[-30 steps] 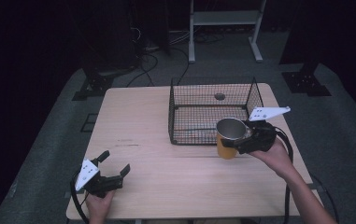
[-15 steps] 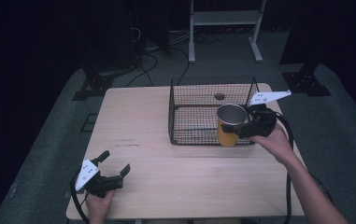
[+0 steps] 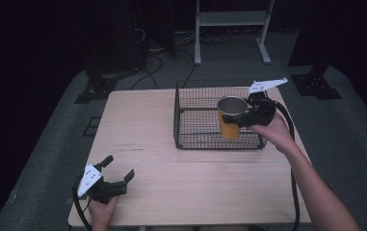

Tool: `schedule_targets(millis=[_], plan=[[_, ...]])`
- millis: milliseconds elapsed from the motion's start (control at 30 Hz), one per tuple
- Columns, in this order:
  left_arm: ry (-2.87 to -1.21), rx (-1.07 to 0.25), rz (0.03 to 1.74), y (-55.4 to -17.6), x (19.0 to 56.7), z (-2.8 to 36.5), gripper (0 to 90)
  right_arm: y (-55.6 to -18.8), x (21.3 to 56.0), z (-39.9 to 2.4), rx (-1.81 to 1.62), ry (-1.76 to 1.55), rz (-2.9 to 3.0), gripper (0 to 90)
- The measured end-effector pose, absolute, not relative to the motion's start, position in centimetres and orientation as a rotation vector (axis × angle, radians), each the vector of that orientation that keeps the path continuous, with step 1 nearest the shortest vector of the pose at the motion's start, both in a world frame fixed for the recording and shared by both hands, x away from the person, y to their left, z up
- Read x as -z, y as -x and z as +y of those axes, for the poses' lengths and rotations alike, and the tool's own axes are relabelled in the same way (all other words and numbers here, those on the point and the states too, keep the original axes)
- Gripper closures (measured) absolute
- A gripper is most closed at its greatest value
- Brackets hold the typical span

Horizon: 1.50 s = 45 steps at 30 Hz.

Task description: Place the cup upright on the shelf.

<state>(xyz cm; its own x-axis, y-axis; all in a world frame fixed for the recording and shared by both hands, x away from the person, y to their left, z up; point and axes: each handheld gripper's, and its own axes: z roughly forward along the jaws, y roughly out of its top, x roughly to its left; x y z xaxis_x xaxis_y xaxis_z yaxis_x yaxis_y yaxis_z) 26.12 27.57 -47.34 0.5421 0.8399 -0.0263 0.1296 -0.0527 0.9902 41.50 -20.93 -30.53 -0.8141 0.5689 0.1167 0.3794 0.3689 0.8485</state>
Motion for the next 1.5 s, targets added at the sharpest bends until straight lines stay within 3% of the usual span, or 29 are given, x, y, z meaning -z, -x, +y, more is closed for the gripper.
schedule_targets(millis=[1500], plan=[[-1.524, -0.704, 0.859, -26.2, 47.3, 27.7, 2.2, -49.9, 33.9, -16.9, -1.331, -0.981, 2.492, 11.8]])
